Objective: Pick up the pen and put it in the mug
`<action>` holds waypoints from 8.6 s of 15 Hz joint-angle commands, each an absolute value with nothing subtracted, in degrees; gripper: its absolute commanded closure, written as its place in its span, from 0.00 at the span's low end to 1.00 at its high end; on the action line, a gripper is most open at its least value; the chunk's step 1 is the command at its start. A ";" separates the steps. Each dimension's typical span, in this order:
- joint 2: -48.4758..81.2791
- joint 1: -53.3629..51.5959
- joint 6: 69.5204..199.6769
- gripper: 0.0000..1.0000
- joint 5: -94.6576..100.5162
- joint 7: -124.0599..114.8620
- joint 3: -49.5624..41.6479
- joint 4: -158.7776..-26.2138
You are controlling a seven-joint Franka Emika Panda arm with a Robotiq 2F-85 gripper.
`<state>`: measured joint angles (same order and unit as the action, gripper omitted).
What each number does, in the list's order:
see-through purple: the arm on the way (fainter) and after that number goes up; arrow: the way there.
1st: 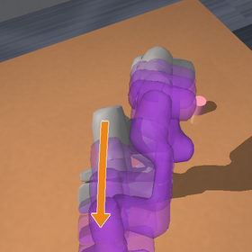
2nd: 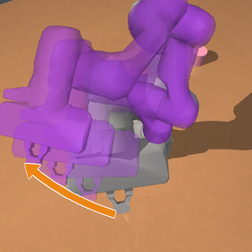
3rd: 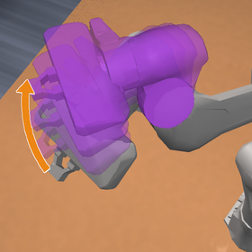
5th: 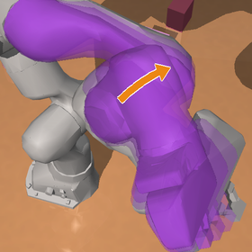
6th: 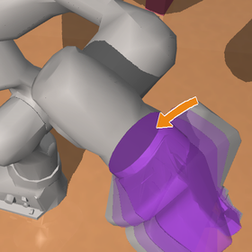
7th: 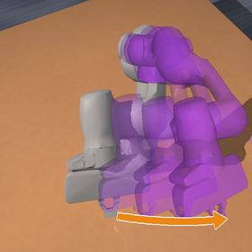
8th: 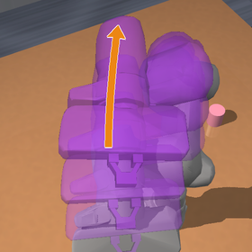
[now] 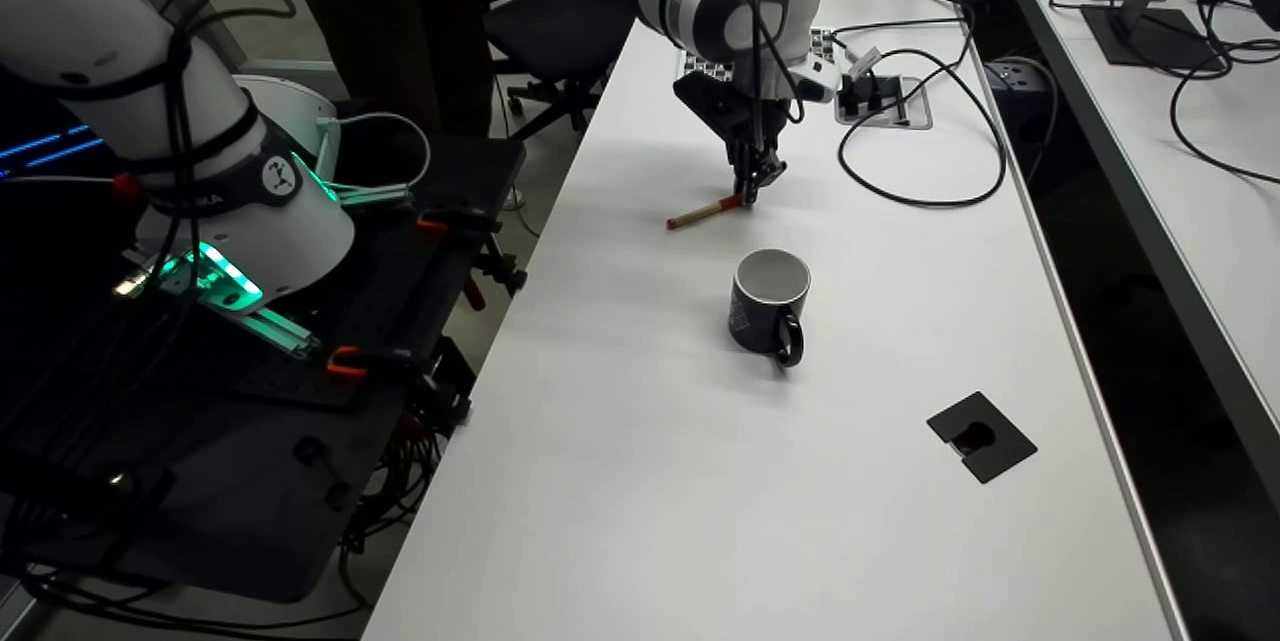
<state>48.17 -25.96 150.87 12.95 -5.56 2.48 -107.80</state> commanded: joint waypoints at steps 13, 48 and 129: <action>38.08 -36.43 155.83 0.95 24.99 -18.80 -8.95 -112.30; 45.28 -76.68 197.95 0.95 -28.85 -13.09 -47.72 -129.72; 74.72 -95.89 168.44 0.95 -42.48 -49.65 -70.00 -136.08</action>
